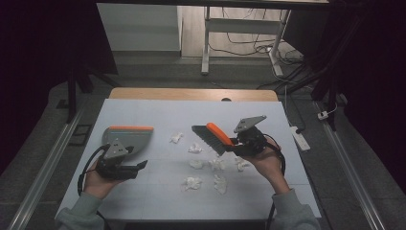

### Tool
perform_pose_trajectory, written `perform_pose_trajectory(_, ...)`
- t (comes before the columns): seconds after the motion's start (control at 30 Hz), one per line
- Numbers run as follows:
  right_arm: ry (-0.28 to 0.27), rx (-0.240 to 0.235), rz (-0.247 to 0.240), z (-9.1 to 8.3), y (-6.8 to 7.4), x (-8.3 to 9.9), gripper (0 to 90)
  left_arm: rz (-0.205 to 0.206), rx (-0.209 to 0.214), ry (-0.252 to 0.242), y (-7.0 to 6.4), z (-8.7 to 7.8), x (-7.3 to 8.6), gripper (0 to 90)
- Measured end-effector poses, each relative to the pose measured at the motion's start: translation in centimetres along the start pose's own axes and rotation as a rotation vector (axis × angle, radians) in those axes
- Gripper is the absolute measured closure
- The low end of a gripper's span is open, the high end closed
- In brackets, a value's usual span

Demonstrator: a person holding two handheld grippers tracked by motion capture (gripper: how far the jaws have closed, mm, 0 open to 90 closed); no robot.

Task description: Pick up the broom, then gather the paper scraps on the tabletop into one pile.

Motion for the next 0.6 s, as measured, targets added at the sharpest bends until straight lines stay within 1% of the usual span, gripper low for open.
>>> perform_pose_trajectory(0.1,-0.003,0.027,0.007,-0.4,-0.2,0.2,69.5,-0.016,0.002,-0.020,0.0,-0.2,-0.2,28.1)
perform_pose_trajectory(0.2,-0.023,0.041,0.017,-1.0,-0.5,0.1,69.5,-0.020,0.002,-0.024,0.0,-0.2,-0.1,28.1)
perform_pose_trajectory(0.33,-0.028,0.067,0.026,-1.7,-0.8,0.2,69.5,-0.059,0.009,-0.029,0.1,0.2,0.3,28.4)
perform_pose_trajectory(0.47,-0.039,0.079,0.041,-2.5,-1.2,0.2,69.4,-0.046,0.010,-0.029,-0.2,0.3,0.6,30.0)
perform_pose_trajectory(0.6,-0.039,0.096,0.051,-2.9,-2.0,0.2,69.5,-0.055,0.006,-0.015,0.0,0.6,1.2,29.9)
Point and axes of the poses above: each handheld gripper's, and its own axes: z roughly forward along the jaws, x roughly out of its underside, y roughly to its left, the point moved 3 cm from there along z, roughly forward along the jaws, and after that the axes turned 15 degrees about -x, right-handed, at the moved point
